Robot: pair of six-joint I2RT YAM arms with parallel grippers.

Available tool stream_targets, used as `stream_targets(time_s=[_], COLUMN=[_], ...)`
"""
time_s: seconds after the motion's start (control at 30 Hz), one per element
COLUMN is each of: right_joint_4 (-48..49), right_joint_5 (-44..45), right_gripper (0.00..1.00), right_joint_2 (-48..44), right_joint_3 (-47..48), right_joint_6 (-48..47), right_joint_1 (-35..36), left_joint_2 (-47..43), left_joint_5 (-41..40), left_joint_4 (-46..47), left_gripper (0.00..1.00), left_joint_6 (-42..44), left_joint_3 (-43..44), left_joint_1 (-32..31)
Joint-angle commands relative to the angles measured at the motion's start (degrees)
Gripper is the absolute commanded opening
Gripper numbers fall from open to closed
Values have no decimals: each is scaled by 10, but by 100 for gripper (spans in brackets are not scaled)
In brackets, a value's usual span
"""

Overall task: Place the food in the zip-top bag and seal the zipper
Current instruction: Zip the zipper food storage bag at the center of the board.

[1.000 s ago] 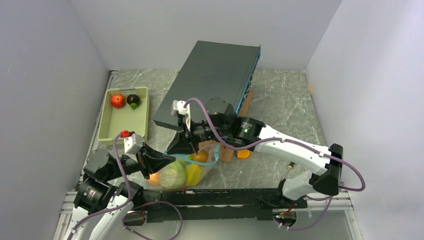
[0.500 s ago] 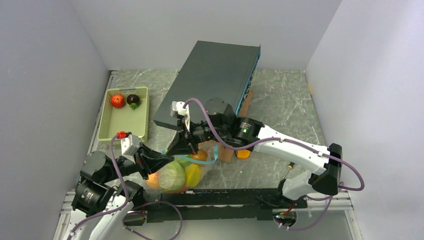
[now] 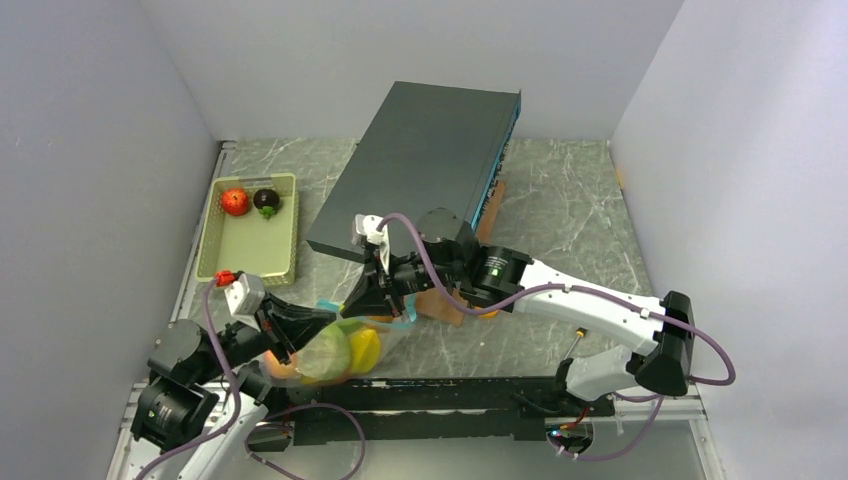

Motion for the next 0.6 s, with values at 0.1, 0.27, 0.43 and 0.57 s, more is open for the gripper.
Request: stream_targets(time_s=[0.1, 0.27, 0.43, 0.57], right_joint_4=[-23, -24, -16, -15], right_joint_5=[-8, -1, 17, 20], right_gripper=[0, 0, 0, 0], right_joint_2=[-63, -89, -121, -138], right_joint_3=[-45, -80, -120, -139], right_joint_6=[-22, -27, -33, -32], right_joint_1=[-23, -30, -32, -33], left_joint_2=[-28, -40, -26, -4], left_joint_5=[-95, -131, -307, -382], left_joint_4=[-4, -30, -144, -215], left_gripper=[0, 0, 0, 0], left_joint_6=[-12, -6, -22, -16], left_joint_3=[60, 81, 164, 216], left_joint_1=[1, 1, 1, 1])
